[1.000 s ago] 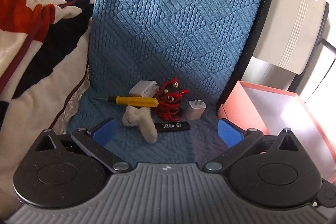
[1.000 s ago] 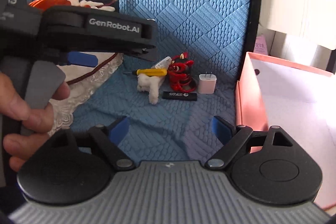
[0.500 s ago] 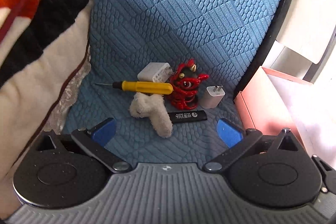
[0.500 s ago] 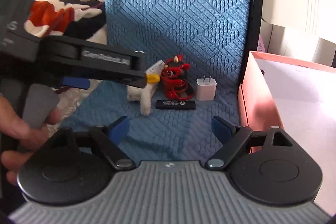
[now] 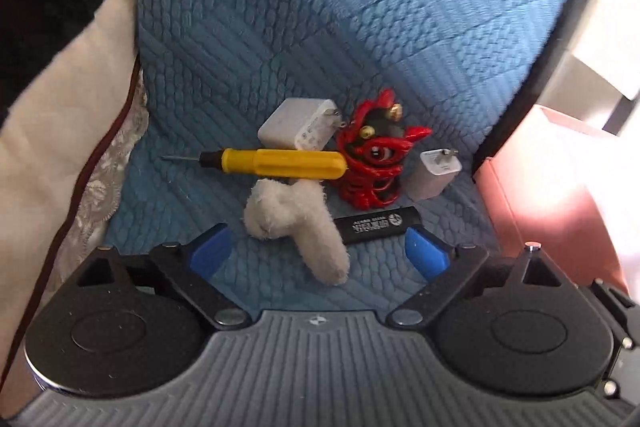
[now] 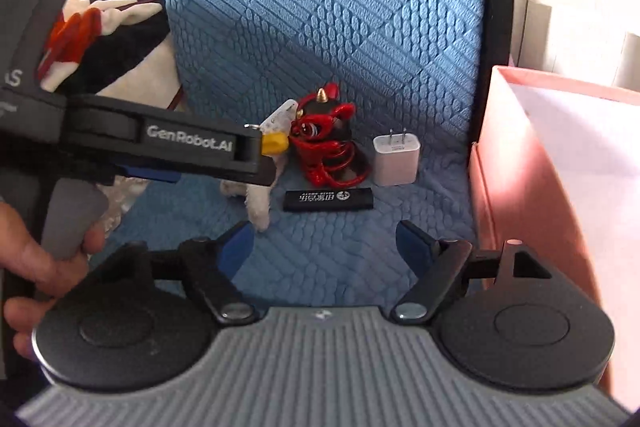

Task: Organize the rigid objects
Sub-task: 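Lower the left tool onto the white plush toy while the right tool approaches the black USB stick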

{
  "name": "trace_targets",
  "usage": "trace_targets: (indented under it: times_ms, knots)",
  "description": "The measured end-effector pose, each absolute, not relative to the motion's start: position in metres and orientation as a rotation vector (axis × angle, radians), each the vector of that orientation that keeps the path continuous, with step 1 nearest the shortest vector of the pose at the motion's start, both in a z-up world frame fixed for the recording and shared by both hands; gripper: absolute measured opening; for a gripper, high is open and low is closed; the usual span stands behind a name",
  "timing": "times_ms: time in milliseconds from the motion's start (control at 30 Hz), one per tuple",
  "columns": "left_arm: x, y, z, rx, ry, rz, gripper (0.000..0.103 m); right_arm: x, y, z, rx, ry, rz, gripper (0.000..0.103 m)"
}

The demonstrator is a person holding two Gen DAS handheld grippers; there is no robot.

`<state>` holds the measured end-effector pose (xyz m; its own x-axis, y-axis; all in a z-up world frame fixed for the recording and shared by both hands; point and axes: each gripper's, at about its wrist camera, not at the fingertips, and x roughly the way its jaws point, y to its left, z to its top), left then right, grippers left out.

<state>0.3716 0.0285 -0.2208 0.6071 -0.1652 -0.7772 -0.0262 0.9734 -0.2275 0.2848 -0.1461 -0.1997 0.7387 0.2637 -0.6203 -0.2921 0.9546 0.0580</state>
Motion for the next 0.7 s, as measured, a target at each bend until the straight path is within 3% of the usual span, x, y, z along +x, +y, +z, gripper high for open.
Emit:
trace_targets:
  times_ms: [400,700]
  knots:
    - [0.417,0.053,-0.239,-0.269,1.004,-0.035,0.091,0.343,-0.134,-0.217,-0.140,0.688,0.286,0.080]
    - [0.427,0.070,-0.246,-0.322,1.016,-0.013,0.091,0.379,-0.127,-0.242,-0.124,0.798,0.296,0.082]
